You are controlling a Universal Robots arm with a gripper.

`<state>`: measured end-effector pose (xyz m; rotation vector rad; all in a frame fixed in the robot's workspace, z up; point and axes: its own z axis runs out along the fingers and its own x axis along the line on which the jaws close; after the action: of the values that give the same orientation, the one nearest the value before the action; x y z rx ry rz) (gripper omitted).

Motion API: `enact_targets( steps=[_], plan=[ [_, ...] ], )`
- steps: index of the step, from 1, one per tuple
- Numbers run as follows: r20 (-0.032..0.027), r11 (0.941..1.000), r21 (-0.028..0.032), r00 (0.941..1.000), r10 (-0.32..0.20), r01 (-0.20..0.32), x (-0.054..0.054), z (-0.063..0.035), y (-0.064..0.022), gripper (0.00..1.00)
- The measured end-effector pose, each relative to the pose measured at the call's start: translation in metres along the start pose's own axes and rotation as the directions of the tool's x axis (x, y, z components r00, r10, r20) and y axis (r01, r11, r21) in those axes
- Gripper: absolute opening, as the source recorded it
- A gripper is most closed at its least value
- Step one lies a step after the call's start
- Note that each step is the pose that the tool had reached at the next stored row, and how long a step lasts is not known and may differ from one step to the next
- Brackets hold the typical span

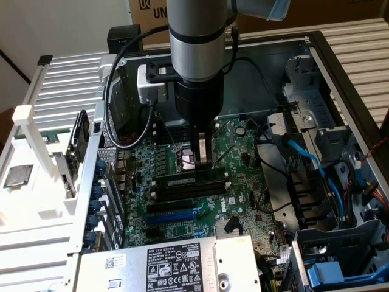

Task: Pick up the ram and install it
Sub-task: 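Insert the ram into the slot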

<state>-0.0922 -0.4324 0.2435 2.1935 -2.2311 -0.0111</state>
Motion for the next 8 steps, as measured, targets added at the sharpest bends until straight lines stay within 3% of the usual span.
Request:
enact_targets(
  steps=[8],
  plan=[
    [-0.0001,1.0000,0.0006,1.0000,0.001,-0.001,0.0001,0.0016,0.0012,0.12]
  ],
)
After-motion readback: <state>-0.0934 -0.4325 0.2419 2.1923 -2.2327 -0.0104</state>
